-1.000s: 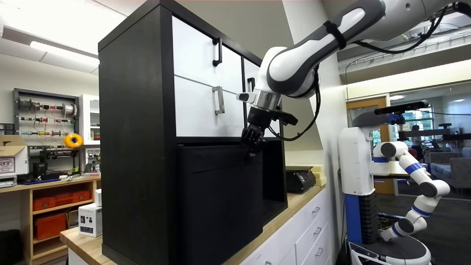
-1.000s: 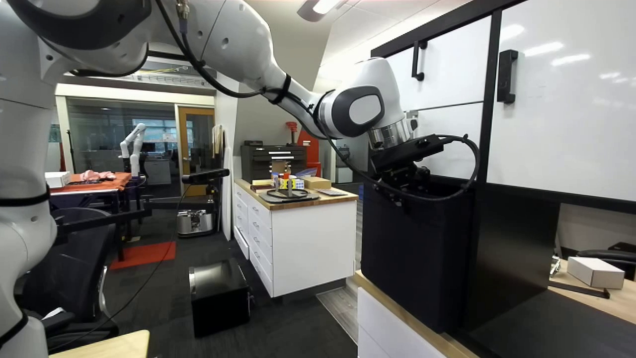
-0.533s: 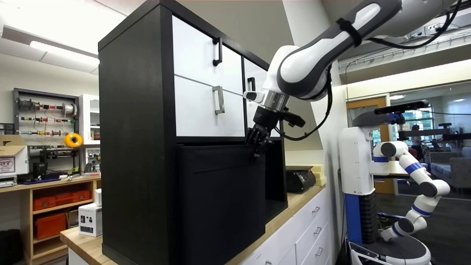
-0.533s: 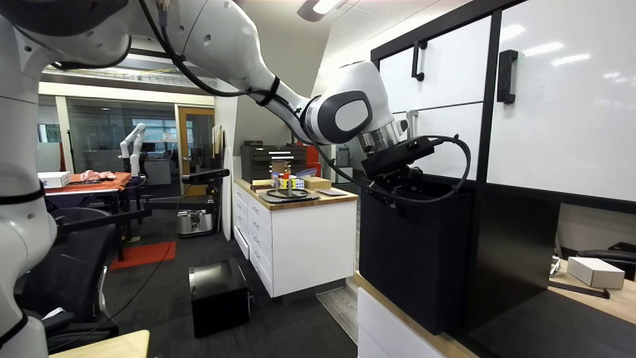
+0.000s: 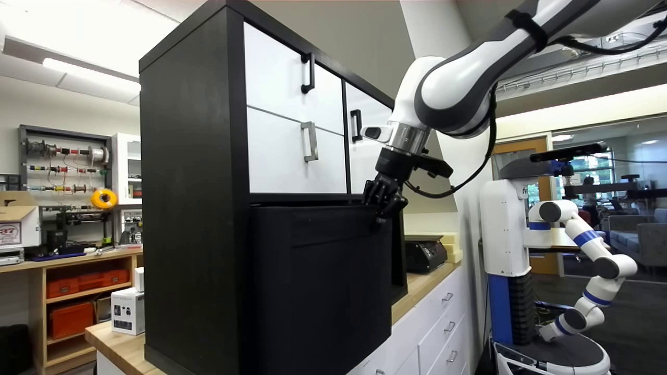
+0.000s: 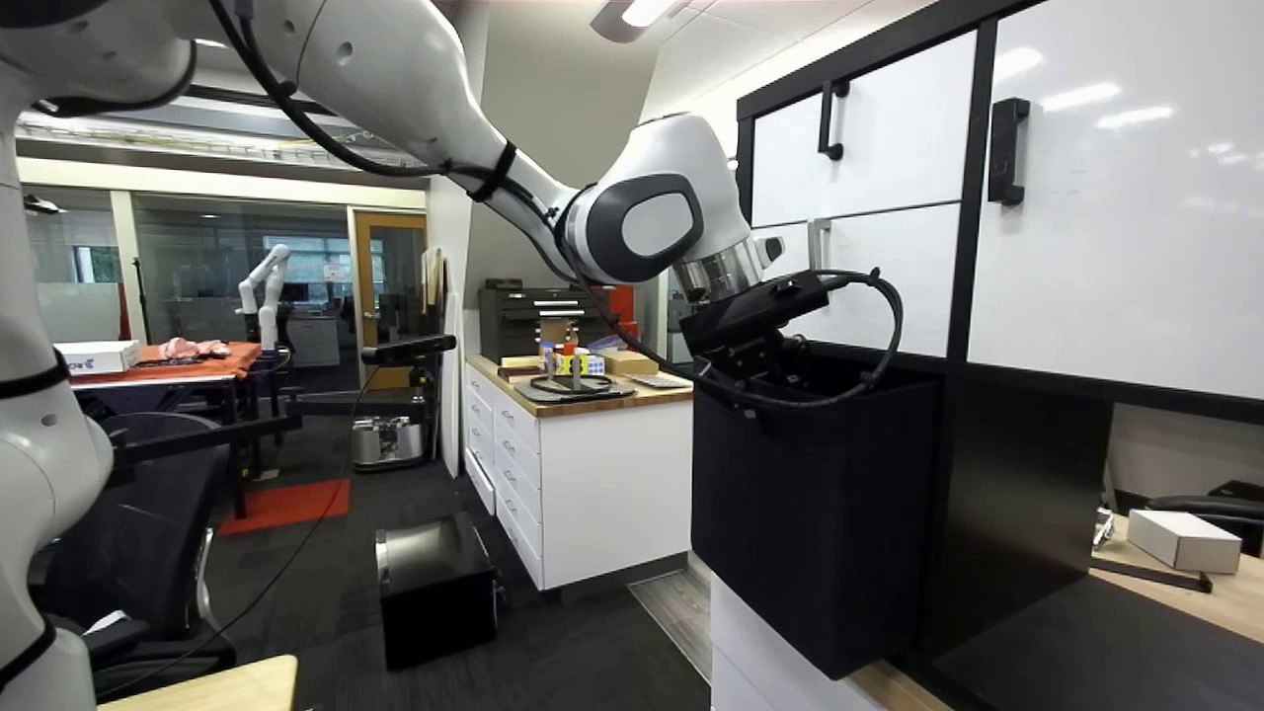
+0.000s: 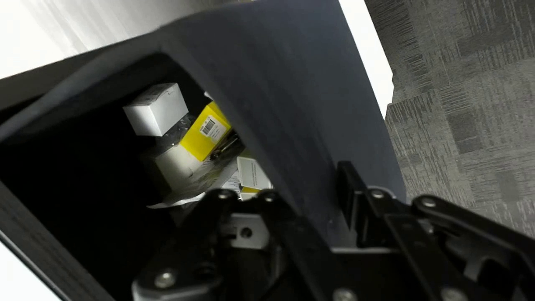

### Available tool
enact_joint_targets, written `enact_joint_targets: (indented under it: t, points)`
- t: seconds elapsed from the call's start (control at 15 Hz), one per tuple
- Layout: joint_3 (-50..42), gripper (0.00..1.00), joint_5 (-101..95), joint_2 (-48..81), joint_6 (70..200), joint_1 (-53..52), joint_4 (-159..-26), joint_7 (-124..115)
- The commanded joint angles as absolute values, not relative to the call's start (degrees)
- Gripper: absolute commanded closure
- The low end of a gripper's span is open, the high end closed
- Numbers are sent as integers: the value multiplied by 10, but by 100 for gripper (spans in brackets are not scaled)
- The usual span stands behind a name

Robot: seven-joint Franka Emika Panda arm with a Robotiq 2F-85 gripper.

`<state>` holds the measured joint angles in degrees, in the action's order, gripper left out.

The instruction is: Pull the storage box under the drawers

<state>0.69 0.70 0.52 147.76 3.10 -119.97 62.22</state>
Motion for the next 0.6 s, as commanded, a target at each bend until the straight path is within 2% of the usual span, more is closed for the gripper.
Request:
enact_joint_targets:
  t: [0.0, 0.53]
  points:
    - [-3, 95, 13, -55, 1475, 26, -1269, 624]
    - [-9, 95, 16, -74, 1466, 19, -1290, 630]
